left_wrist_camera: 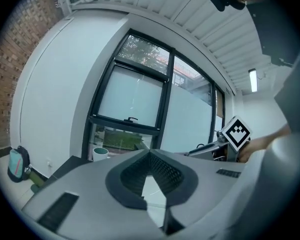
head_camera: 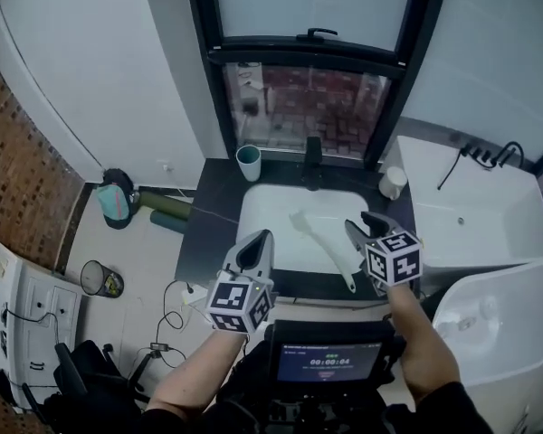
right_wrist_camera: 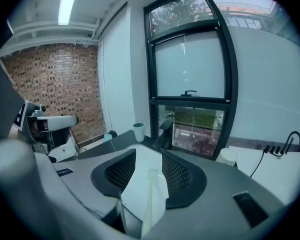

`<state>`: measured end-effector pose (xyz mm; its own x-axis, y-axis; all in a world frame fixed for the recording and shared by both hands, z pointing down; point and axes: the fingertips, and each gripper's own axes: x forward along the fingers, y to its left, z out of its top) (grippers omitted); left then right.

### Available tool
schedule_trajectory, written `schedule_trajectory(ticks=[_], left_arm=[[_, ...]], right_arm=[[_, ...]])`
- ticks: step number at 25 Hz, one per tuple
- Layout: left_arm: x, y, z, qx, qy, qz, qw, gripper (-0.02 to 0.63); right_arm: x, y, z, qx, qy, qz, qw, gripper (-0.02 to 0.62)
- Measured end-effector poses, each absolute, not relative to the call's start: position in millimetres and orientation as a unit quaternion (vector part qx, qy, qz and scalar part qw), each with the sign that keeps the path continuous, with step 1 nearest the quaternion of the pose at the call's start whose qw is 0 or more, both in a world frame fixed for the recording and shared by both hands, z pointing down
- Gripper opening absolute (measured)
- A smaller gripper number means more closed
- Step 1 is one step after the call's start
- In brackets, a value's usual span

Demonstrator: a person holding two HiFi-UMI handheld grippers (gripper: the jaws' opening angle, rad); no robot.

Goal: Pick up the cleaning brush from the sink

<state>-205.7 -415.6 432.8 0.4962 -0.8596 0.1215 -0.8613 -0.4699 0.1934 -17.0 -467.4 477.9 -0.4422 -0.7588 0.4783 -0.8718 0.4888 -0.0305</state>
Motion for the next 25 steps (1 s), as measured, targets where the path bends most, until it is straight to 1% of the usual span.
schedule_trajectory(ticks=[3,5,7,9,10,12,16,21,24,25], left_arm=[[-214,-453,452,0.859,-0.49,0.029,0.146,0.0],[-211,-472,479,0.852,-0.48,0.056,0.2,0.0],[-205,-490,508,0.847,-0.465,0.085,0.245,0.0],[-200,-512,529,0.841,-0.459,0.115,0.261,0.0],[-199,-523,539,0.837,-0.459,0.128,0.269,0.025],[-195,-538,557,0.828,-0.458,0.141,0.291,0.035],[-196,-562,595,0.812,-0.468,0.162,0.309,0.035],[-195,-582,633,0.794,-0.481,0.173,0.329,0.035],[-194,-587,641,0.793,-0.478,0.177,0.335,0.035],[-195,-590,642,0.791,-0.48,0.176,0.335,0.035]], right_arm=[[-30,-496,515,0.479,-0.826,0.173,0.242,0.156],[-36,-509,553,0.465,-0.817,0.207,0.272,0.209],[-39,-524,590,0.454,-0.806,0.235,0.3,0.21],[-42,-542,628,0.439,-0.795,0.258,0.331,0.209],[-43,-549,647,0.429,-0.789,0.269,0.348,0.21],[-45,-558,683,0.408,-0.778,0.286,0.383,0.21],[-45,-572,742,0.389,-0.754,0.319,0.422,0.21],[-35,-588,797,0.369,-0.723,0.341,0.473,0.209],[-42,-592,808,0.348,-0.724,0.359,0.474,0.204],[-46,-595,808,0.345,-0.728,0.362,0.469,0.153]])
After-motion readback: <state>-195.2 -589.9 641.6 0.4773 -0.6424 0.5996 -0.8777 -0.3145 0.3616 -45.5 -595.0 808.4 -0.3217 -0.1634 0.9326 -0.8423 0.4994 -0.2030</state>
